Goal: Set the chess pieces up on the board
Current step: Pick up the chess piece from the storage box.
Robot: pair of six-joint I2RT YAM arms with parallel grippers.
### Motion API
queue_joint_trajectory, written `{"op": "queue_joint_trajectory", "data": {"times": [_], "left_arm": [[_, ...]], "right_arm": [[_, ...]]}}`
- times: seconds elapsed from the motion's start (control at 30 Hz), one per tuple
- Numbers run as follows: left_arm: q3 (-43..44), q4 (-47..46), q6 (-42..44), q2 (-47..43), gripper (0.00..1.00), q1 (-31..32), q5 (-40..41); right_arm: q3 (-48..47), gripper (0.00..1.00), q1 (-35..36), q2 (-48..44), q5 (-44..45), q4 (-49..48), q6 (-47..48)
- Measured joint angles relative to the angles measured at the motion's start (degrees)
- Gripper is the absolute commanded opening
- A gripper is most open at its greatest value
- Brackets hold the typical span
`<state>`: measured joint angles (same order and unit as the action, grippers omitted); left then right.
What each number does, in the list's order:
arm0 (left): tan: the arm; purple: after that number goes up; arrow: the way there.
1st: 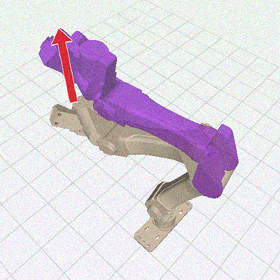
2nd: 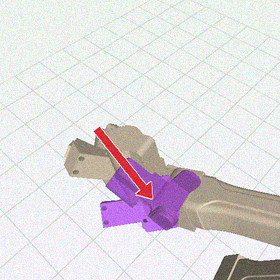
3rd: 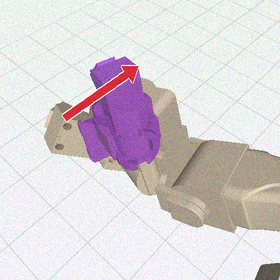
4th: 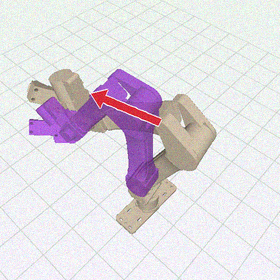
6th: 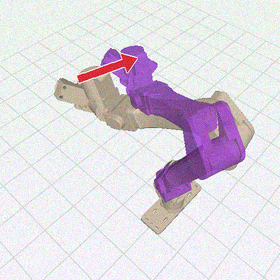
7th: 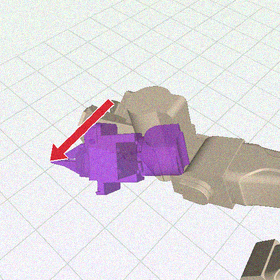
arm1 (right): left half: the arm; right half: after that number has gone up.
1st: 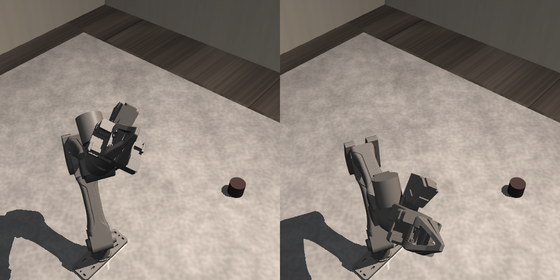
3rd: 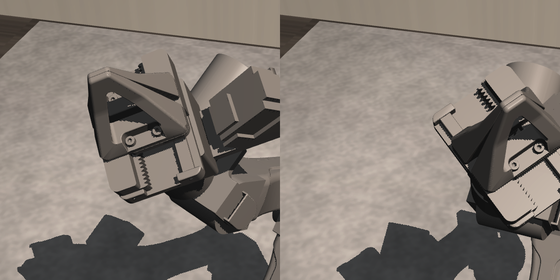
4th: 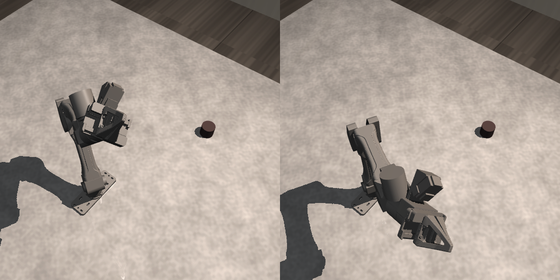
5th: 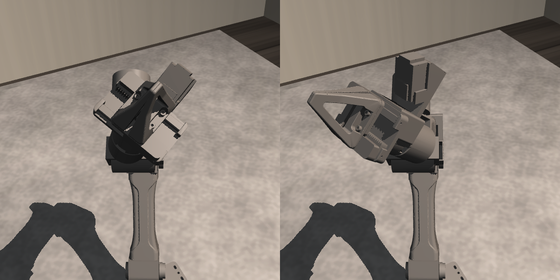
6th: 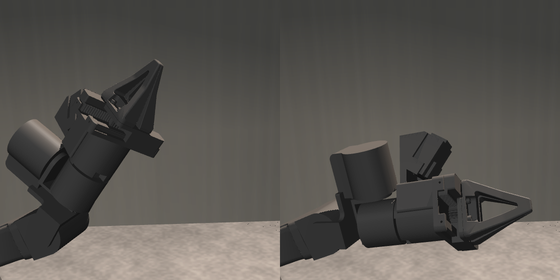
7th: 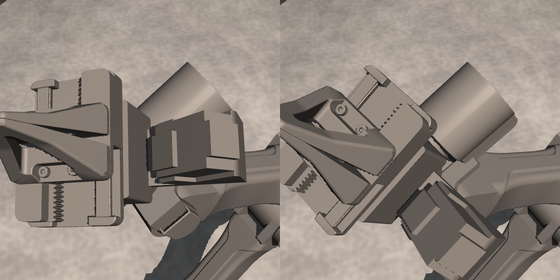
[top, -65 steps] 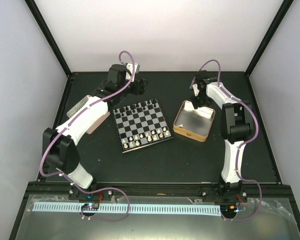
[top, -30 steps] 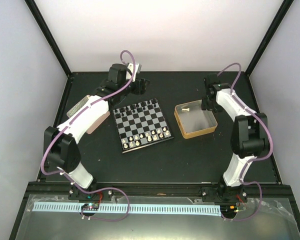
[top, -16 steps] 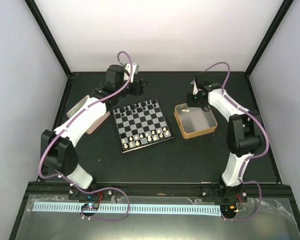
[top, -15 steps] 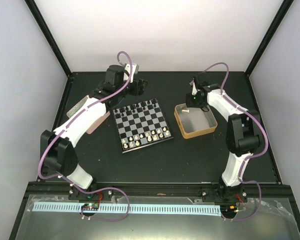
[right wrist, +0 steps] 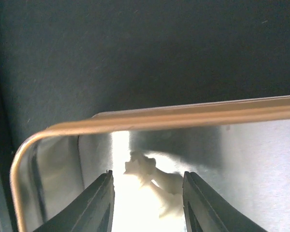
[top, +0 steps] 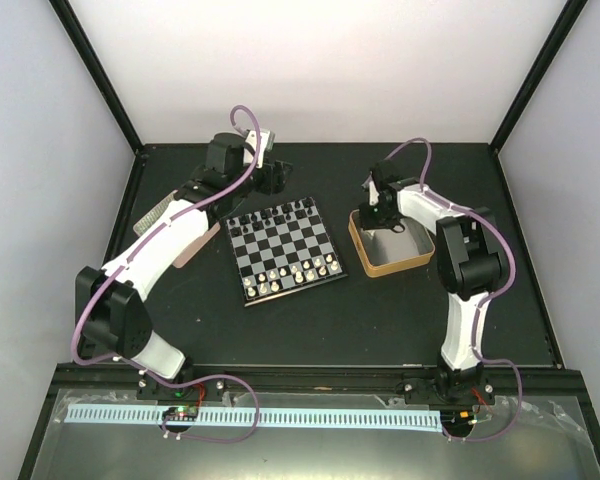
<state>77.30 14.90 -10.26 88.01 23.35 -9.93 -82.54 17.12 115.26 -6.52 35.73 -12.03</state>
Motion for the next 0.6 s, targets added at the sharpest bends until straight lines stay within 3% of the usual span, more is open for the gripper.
{"op": "queue_joint_trajectory", "data": {"times": [0.6], "left_arm": [[-1.8, 0.0, 0.0, -1.1, 0.68, 0.0, -0.6]], "right_arm": [[3.8, 0.28, 5.0, -0.4, 9.3, 4.3, 1.0]]}}
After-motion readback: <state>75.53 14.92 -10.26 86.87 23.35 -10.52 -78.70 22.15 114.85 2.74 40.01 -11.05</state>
